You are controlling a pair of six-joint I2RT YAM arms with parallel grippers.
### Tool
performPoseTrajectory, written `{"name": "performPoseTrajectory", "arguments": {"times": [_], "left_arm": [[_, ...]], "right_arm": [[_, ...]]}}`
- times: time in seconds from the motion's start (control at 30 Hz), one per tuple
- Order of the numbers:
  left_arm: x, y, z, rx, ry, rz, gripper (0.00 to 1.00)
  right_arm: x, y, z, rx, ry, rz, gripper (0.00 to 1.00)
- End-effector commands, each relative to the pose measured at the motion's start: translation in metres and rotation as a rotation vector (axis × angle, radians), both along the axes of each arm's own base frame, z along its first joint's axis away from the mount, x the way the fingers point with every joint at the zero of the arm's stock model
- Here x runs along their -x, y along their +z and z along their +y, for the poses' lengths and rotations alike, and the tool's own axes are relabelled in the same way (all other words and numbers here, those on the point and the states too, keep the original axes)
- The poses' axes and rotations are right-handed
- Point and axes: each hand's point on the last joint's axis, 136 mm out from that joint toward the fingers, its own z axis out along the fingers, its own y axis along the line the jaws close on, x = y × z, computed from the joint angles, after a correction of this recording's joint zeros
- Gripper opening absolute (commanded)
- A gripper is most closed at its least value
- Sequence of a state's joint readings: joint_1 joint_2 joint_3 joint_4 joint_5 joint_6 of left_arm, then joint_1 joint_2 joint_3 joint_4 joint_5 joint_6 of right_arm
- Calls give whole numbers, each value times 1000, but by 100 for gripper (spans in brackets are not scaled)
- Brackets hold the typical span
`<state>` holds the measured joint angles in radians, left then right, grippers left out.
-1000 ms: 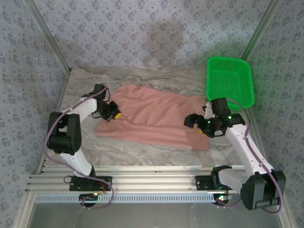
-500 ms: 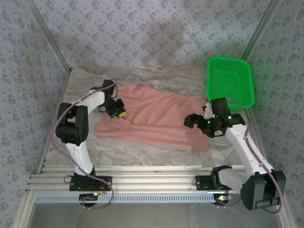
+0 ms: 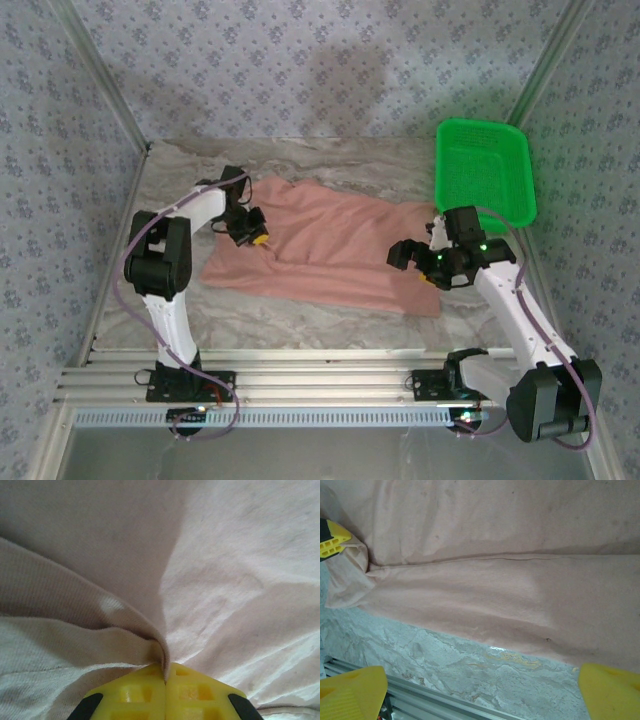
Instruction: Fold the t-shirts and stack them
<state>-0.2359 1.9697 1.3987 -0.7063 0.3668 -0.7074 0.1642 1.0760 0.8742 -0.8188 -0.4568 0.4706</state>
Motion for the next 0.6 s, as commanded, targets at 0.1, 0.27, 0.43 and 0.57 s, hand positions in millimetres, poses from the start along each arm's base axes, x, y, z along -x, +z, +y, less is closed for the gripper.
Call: {"name": "performPoseTrajectory", "arguments": {"times": [0.1,0.27,0.43,0.57], "left_arm": [[-15,11,-11,55,20,-49,6],[-24,14,-24,134,25,-84,10],[-26,15,-30,179,23,-95,24],[-21,21,-8,120,53,-96,58]], "right_arm": [[2,0,1,4,3,2,100],[1,-8,1,0,-7,13,100],[-2,-17,3,-4,-18,36,100],[-4,-24,6,3,-17,61,100]]}}
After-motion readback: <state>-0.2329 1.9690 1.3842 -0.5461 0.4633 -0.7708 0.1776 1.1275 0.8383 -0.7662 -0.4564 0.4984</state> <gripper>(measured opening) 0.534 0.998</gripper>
